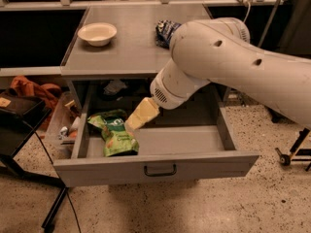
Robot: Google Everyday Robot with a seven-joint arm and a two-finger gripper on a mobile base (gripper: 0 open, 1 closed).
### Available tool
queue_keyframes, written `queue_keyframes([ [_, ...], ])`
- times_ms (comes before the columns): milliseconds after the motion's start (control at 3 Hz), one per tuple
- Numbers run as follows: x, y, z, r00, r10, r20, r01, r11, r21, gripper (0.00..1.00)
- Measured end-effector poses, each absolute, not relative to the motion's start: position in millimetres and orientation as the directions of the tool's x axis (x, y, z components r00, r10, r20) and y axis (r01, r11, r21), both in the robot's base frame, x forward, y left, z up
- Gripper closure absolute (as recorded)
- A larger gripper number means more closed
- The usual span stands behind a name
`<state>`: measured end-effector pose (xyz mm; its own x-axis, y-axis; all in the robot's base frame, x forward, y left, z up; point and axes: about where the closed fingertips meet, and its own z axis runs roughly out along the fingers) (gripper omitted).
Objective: Pick green rice chip bag from top drawer and place on counter
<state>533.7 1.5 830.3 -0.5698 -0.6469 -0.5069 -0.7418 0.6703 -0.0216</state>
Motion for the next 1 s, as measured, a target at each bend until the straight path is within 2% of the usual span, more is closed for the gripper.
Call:
queue_keyframes([
  [333, 548, 12, 810, -0.602, -0.59, -0.538, -0.712, 0.702, 0.027, 0.0],
  [1000, 574, 75, 744, -0.659, -0.481, -0.578, -0.663, 0.735, 0.143, 0.0],
])
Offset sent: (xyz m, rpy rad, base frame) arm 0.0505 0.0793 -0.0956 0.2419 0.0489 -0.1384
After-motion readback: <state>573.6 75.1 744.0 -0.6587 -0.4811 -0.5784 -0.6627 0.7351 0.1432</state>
